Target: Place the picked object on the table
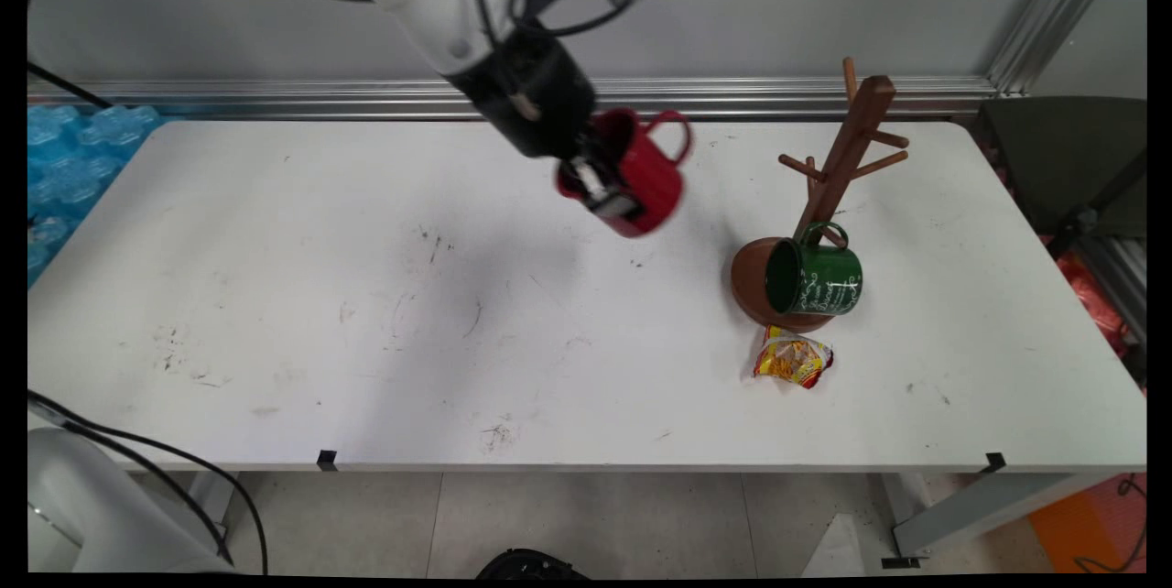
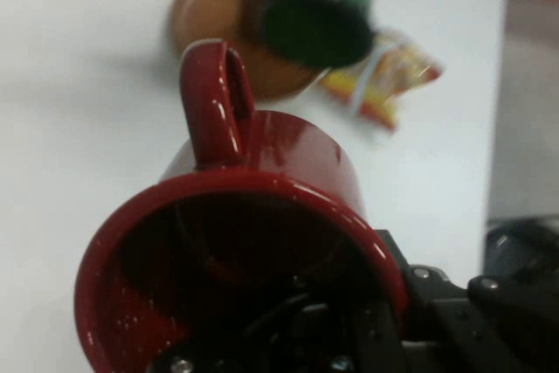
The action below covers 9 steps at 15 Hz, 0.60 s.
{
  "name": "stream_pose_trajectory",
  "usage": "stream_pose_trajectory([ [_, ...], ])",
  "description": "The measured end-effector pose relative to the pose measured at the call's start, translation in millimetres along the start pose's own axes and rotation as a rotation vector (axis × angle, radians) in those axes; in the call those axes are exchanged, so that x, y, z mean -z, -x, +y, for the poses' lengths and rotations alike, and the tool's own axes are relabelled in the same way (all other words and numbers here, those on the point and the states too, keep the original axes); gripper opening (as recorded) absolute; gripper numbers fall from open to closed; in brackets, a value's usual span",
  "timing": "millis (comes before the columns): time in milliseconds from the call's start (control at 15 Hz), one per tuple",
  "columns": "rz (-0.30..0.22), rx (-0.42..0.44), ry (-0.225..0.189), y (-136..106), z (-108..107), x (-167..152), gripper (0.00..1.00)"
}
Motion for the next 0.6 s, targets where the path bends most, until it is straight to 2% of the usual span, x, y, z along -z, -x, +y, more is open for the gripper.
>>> stream_pose_trajectory([
  [267, -0.093, -0.032, -0.071, 17, -38, 13, 0.0],
  [600, -0.228, -0.092, -0.15, 37, -80, 10, 0.0],
])
